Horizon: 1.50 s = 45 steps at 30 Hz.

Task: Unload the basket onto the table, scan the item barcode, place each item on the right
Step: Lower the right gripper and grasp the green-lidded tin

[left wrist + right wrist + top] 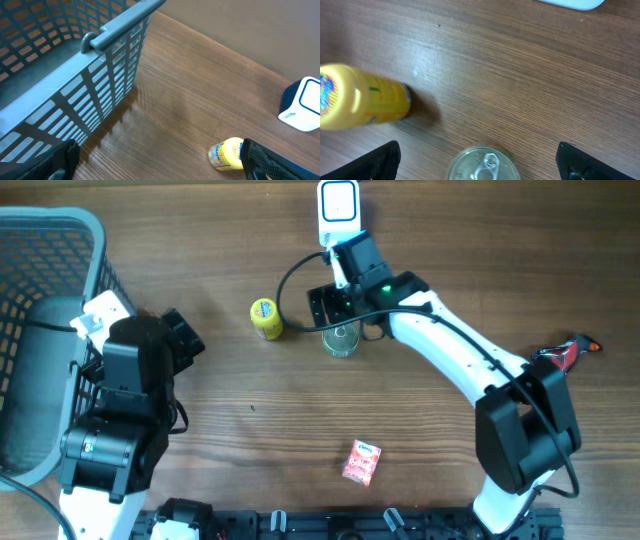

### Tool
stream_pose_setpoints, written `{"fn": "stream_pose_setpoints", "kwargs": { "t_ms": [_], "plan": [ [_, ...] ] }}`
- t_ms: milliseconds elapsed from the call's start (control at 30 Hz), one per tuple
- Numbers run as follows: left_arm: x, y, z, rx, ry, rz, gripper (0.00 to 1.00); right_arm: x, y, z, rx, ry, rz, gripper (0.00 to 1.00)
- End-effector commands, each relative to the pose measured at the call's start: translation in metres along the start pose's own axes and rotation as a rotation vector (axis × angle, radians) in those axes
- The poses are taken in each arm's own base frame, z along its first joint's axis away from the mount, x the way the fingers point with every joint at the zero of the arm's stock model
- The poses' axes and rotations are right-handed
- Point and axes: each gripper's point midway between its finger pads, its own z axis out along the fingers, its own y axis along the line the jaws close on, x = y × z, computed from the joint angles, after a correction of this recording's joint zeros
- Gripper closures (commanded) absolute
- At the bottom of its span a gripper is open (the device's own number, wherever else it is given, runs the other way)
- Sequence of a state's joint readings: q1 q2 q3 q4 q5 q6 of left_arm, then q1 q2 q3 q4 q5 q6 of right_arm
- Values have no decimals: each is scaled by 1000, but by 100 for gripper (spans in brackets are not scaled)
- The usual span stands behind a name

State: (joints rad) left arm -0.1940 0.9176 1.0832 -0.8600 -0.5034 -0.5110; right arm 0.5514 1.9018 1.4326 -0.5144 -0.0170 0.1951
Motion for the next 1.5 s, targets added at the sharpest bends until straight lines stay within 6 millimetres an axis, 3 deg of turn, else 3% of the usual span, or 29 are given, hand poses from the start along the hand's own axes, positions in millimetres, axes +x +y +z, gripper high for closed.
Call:
{"fn": "stream_pose_setpoints", "kwargs": {
  "t_ms": [0,167,333,433,533,700,800,867,1033,1133,1200,1467],
  "plan": [
    [4,1,6,-19,17,14,0,10,-9,17,169,6,96,0],
    [12,2,8,-24,53,23,0,42,-20,49,238,86,277,0],
    [14,3,8,-27,58,26,0,59,-14,67,207,142,352,0],
    [14,3,8,-28,58,26,0,65,-3,68,150,181,387,0],
    [14,4,8,-30,61,29,0,82,9,65,100,270,445,11],
    [15,4,8,-29,66,30,0,101,6,58,128,349,468,10],
    [16,4,8,-31,68,32,0,102,5,58,134,351,463,8],
    [16,4,8,-31,68,32,0,99,3,59,143,333,463,0],
    [16,4,8,-30,68,32,0,101,-3,57,227,312,723,0],
    [17,3,8,-24,73,32,0,98,-6,59,240,287,766,0],
    [17,2,8,-21,75,32,0,96,-8,59,250,272,770,4],
    [17,2,8,-21,75,32,0,95,-18,58,287,256,701,36]
  ]
}}
